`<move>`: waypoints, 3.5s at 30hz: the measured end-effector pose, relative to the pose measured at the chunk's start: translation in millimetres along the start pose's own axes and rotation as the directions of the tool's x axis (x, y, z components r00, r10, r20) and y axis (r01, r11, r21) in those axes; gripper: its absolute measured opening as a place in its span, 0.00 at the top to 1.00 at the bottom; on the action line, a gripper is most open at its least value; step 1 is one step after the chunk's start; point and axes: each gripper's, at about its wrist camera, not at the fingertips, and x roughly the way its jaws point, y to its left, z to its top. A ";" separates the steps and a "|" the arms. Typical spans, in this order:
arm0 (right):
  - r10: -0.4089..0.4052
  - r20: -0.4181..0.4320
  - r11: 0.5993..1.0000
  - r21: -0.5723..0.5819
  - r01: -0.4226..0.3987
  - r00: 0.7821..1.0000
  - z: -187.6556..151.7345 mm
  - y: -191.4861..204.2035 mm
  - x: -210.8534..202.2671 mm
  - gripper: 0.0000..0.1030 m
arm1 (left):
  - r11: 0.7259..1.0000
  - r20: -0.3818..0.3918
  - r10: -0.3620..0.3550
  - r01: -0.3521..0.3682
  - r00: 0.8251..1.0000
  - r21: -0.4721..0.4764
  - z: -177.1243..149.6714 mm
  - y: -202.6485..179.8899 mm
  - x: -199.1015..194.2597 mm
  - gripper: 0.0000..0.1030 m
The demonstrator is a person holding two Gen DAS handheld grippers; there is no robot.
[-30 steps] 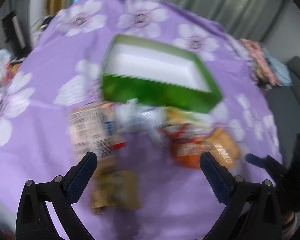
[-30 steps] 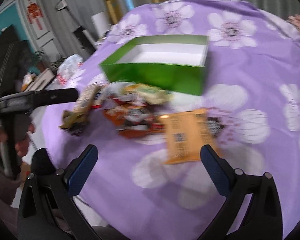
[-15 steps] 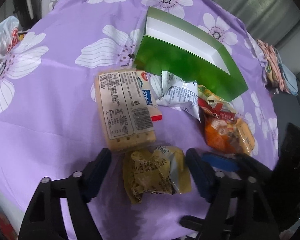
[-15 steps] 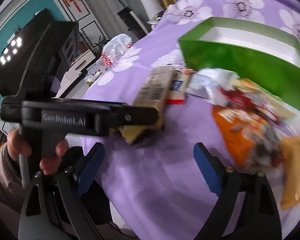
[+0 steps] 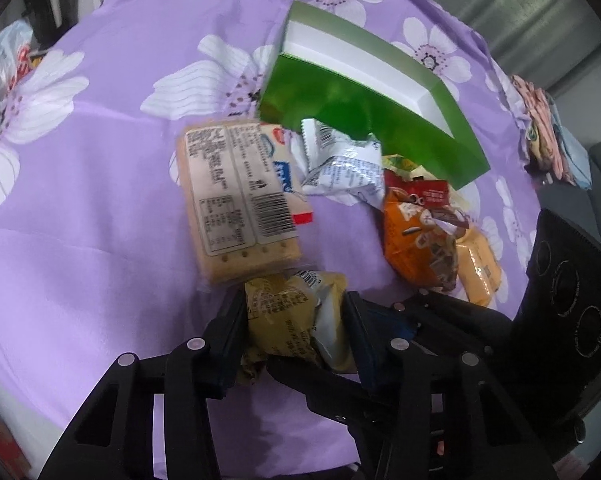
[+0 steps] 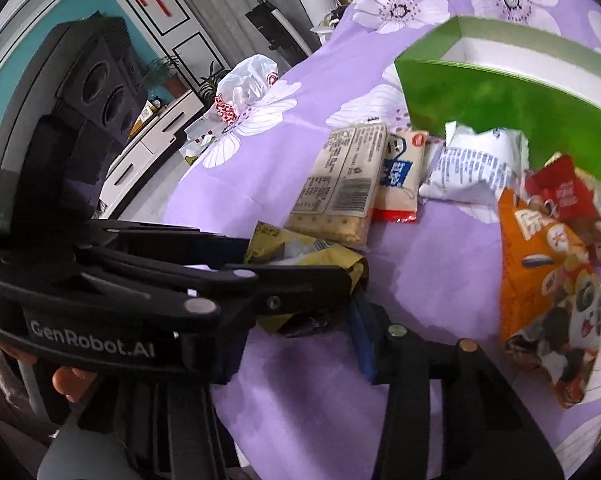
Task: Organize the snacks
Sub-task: 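Carry the yellow-gold snack over the green box and open the right gripper, then move the right gripper back to the orange panda chip bag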
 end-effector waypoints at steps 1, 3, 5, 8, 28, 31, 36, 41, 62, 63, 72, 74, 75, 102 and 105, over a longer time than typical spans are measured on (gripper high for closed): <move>-0.005 0.005 1.000 -0.003 0.005 1.000 0.1 -0.7 -1.9 0.57 | 1.000 0.007 0.002 -0.002 1.000 0.010 0.3 -3.5 -1.8 0.54; -0.008 0.021 1.000 0.000 0.008 1.000 0.6 -2.1 -8.1 0.58 | 1.000 0.022 -0.005 0.004 1.000 0.029 2.3 -10.5 -5.8 0.54; -0.011 0.041 1.000 0.005 0.011 0.999 0.6 -4.5 -17.6 0.58 | 0.999 0.041 -0.010 0.008 0.999 0.051 5.4 -19.1 -10.0 0.54; -0.025 0.085 1.000 -0.004 0.025 0.996 3.6 -4.9 -33.9 0.59 | 0.995 0.077 -0.016 0.009 0.997 0.097 11.4 -34.8 -19.0 0.54; -0.219 0.323 0.974 0.023 0.224 0.921 63.9 -51.3 -124.2 0.59 | 0.949 0.185 -0.126 0.065 0.975 0.308 108.7 -120.4 -19.2 0.54; -0.232 0.321 0.972 0.044 0.230 0.918 73.4 -66.8 -123.5 0.59 | 0.949 0.175 -0.130 0.071 0.976 0.308 121.2 -122.8 -8.1 0.54; -0.262 0.285 0.965 0.071 0.252 0.922 87.1 -91.3 -108.4 0.58 | 0.955 0.138 -0.116 0.073 0.984 0.286 142.6 -118.3 20.5 0.54; -0.277 0.240 0.960 0.097 0.261 0.930 94.2 -113.6 -90.3 0.57 | 0.966 0.111 -0.103 0.072 0.989 0.249 156.3 -111.2 42.9 0.54; -0.396 0.277 0.913 0.224 0.342 0.876 45.4 -130.2 -142.4 0.28 | 0.992 0.169 -0.032 0.010 0.985 0.128 135.2 -71.7 10.2 0.19; -0.397 0.280 0.912 0.229 0.341 0.874 41.4 -128.3 -146.3 0.28 | 0.991 0.169 -0.029 0.007 0.985 0.131 130.0 -70.7 7.8 0.19; -0.359 0.289 0.927 0.221 0.303 0.887 0.9 -102.0 -166.8 0.27 | 0.988 0.131 -0.010 -0.010 0.991 0.154 80.5 -69.4 -1.5 0.18; -0.351 0.278 0.931 0.208 0.300 0.894 -5.9 -96.0 -165.4 0.27 | 0.989 0.121 -0.022 0.004 0.992 0.151 70.9 -69.2 -2.0 0.18; -0.345 0.270 0.933 0.199 0.299 0.899 -9.3 -92.4 -163.5 0.27 | 0.989 0.113 -0.036 0.019 0.993 0.147 66.2 -68.7 -2.0 0.18; -0.344 0.134 0.937 -0.022 0.349 0.929 -43.1 -72.8 -101.0 0.25 | 0.976 -0.009 -0.117 0.116 0.993 0.186 18.1 -93.1 45.4 0.18; -0.344 0.132 0.936 -0.036 0.351 0.930 -39.3 -74.2 -95.1 0.24 | 0.975 -0.011 -0.106 0.106 0.994 0.196 18.4 -92.7 54.6 0.18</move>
